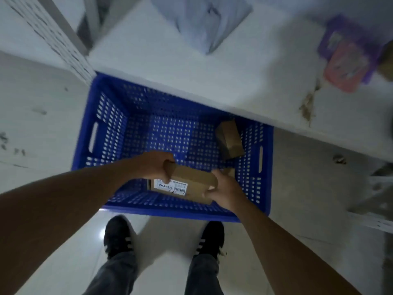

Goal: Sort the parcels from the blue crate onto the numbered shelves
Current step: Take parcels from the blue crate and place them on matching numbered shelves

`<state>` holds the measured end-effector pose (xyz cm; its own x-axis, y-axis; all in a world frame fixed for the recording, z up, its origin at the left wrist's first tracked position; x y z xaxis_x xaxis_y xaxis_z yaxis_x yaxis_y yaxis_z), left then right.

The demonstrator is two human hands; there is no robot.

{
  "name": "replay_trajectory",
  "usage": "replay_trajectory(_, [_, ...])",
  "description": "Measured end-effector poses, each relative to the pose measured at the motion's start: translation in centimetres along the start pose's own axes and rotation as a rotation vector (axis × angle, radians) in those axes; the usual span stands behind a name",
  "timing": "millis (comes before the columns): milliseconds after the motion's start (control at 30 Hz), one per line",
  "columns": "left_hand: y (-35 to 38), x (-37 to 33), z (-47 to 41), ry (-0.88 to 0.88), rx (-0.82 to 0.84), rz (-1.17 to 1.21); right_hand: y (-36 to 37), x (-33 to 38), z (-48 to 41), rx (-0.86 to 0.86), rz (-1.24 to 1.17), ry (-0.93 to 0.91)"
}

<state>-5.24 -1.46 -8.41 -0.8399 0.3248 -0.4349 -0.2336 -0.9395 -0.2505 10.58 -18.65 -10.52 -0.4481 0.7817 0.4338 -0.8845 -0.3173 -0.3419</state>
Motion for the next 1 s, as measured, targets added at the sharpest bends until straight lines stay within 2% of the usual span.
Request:
replay_trajectory(133, [-6.5,-0.9,9.7,0.08,-0.255,0.395,-3.6,5.7,10.8,-0.073,-0.281,-0.007])
replay_trajectory(233, [-8.4,-3.3,20.0,0.102,-0.267,0.71,-5.6,10.3,20.3,-0.084,-0.454,0.017])
replay_trajectory(300, [-9.2,-6.3,27.4,0.181,-0.255,0.805,-6.6,13.7,26.3,-0.051,-0.552,0.001])
replay_trajectory(400, [-10.7,-11.2,38.6,0.318,-0.347,0.868,-8.1,18.4,35.4,-0.082,-0.692,-0.101])
replay_trajectory(533, [-12.4,-17.8,53.9,0.525,-0.529,0.779,-9.4,24.2,48.3,-0.107,-0.717,-0.306])
replay_trajectory(667, [-13.2,-22.0,68.0,0.642,-0.684,0.627,-11.2,29.3,60.3,-0.206,-0.592,-0.491])
replay_trajectory(767, [-13.0,-24.6,77.3,0.707,-0.733,0.461,-12.2,33.1,69.3,-0.316,-0.511,-0.664])
replay_trajectory(900, [-12.0,-28.4,87.0,0.791,-0.749,0.278,-13.1,38.8,78.2,-0.37,-0.416,-0.821])
replay_trajectory(1000, [-12.4,-29.4,92.3,0.936,-0.869,0.382,-12.8,41.7,82.4,-0.429,-0.546,-0.926])
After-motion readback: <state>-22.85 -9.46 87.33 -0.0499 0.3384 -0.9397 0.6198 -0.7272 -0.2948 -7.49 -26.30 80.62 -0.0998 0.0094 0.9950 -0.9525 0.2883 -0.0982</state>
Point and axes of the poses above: each hand's wrist, its own z-axis away from the middle knuckle, its own y-axis out of the palm, x = y × z, the point moved 6 cm from there along -z, towards the middle knuckle, and after that the axes turned 9 degrees about x, right-handed, at the moved point
